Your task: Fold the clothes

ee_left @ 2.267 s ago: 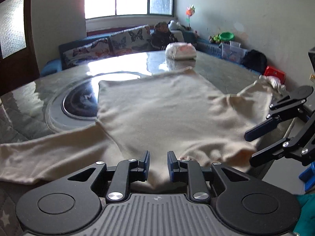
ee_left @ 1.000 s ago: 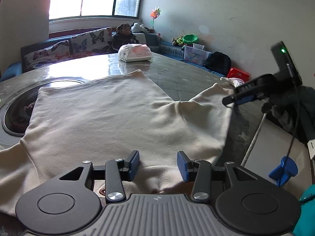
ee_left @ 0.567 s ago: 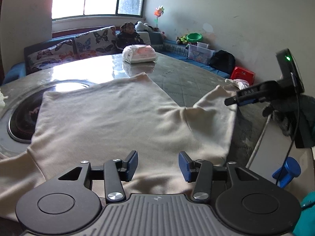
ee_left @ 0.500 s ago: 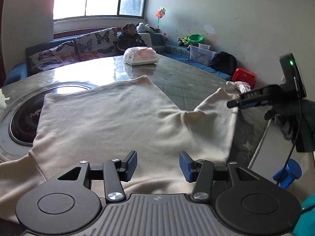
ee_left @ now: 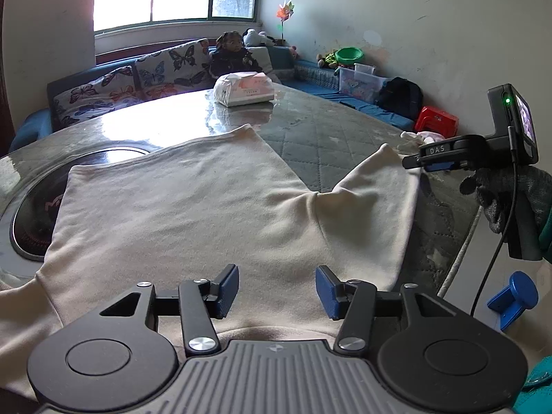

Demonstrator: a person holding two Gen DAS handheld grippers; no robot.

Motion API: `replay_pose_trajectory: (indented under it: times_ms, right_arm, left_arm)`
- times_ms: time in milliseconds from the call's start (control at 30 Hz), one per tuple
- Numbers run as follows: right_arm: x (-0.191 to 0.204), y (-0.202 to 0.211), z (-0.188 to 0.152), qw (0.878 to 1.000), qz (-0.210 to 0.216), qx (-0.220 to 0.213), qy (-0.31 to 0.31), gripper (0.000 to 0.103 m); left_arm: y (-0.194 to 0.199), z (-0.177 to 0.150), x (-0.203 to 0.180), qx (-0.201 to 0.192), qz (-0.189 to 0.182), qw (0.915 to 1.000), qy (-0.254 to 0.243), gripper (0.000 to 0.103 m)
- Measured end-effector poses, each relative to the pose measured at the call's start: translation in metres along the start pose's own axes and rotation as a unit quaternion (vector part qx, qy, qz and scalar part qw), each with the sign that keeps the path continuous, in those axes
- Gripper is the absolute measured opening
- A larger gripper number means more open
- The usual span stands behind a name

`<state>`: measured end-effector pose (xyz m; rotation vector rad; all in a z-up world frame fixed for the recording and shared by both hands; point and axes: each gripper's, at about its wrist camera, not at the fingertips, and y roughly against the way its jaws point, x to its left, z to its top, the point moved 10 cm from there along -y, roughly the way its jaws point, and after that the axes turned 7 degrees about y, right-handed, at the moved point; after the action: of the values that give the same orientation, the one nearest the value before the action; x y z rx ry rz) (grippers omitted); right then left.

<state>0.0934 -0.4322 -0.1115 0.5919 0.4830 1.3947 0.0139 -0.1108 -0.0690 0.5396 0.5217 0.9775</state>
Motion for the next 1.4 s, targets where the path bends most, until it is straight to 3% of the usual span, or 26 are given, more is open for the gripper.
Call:
replay_pose_trajectory:
  times_ms: [67,133,233,533,800,933,1133,1233,1400]
  right_arm:
    - [-0.001,-0.002,0.000,1.000,0.005,-0.001,0.000,0.039]
    - [-0.002,-0.002,0.001,1.000,0.012,-0.004,0.000,0.018]
    - [-0.003,-0.002,0.003,1.000,0.024,-0.009,-0.001,0.009]
    - [-0.017,0.042,0.023,0.997,0.035,-0.063,0.001,0.008]
    - [-0.014,0.052,0.021,0.997,0.049,-0.053,-0.002,0.008]
    - [0.012,0.080,0.041,0.993,0.085,-0.075,0.020,0.008]
    - [0.088,0.124,0.072,0.978,0.170,-0.088,0.082,0.008]
    - [0.137,0.142,0.081,0.964,0.222,-0.089,0.114,0.008]
    - [0.231,0.157,0.079,0.931,0.313,-0.077,0.173,0.008]
  left_arm:
    - [-0.003,0.001,-0.001,0.004,0.002,1.0000,0.001,0.053]
    - [-0.004,0.002,-0.004,0.004,0.003,1.0000,0.000,0.054]
    - [-0.007,0.005,-0.008,0.005,0.004,1.0000,-0.002,0.055]
    - [-0.026,0.005,-0.015,0.015,0.014,0.9997,-0.016,0.055]
    - [-0.025,0.007,-0.016,0.004,0.024,0.9992,-0.033,0.056]
    - [-0.014,0.009,-0.004,-0.007,0.027,0.9994,-0.020,0.059]
    - [0.011,0.004,0.026,-0.027,0.042,0.9987,0.009,0.061]
    - [0.026,0.000,0.044,-0.038,0.052,0.9976,0.024,0.064]
    - [0.047,-0.008,0.072,-0.050,0.073,0.9948,0.051,0.066]
